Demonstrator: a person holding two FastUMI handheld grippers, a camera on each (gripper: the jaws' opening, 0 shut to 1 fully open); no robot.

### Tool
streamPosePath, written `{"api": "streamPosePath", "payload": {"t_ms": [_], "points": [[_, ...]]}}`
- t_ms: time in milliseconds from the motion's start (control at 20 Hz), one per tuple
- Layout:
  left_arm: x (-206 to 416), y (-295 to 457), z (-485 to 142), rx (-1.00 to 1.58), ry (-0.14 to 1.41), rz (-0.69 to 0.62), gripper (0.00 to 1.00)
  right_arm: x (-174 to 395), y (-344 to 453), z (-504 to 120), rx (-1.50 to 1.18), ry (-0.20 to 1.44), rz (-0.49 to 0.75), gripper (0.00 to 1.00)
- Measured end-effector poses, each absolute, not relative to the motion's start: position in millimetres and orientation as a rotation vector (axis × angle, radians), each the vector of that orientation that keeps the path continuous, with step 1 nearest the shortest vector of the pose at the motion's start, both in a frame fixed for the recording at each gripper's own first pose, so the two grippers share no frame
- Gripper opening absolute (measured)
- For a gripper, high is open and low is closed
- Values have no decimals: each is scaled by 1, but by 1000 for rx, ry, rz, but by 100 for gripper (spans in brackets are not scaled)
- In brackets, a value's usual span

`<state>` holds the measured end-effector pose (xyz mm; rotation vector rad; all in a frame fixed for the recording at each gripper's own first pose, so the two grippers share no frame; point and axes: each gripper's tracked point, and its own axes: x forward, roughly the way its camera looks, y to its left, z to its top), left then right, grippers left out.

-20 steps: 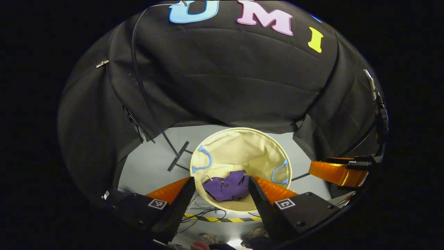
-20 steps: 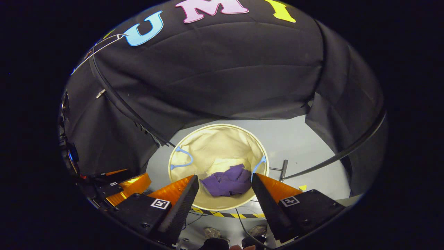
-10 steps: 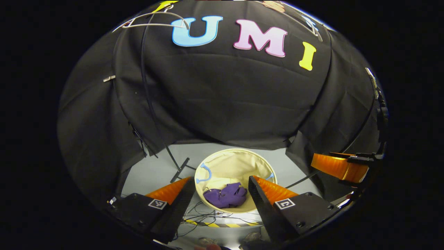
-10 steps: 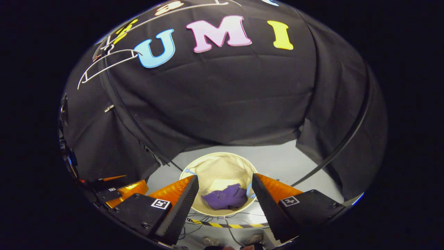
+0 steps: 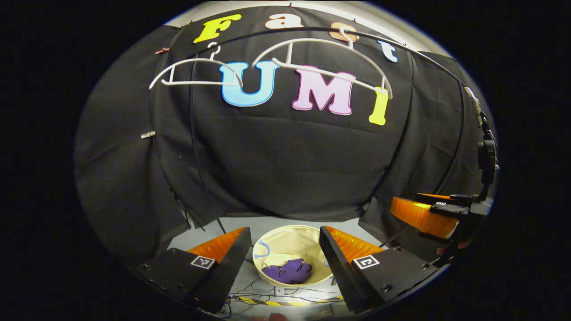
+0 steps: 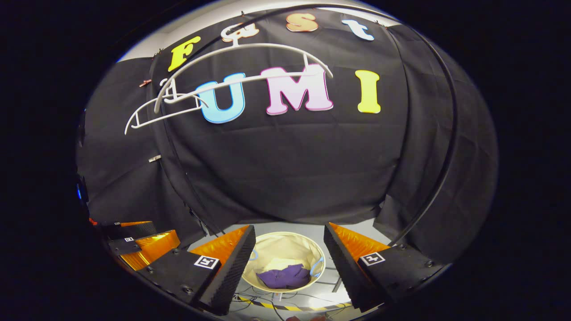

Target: Grasp the clothes on the hanger with both hands and then place them into the laundry hamper below.

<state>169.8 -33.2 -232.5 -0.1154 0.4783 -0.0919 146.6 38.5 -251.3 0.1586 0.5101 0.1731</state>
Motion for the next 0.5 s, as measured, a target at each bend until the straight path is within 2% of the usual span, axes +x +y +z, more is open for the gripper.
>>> {"api": "streamPosePath", "payload": {"t_ms": [500], "points": [[148,-28,-104,-47,201,-91,96,130,27,-115,127,214,157,98]]}}
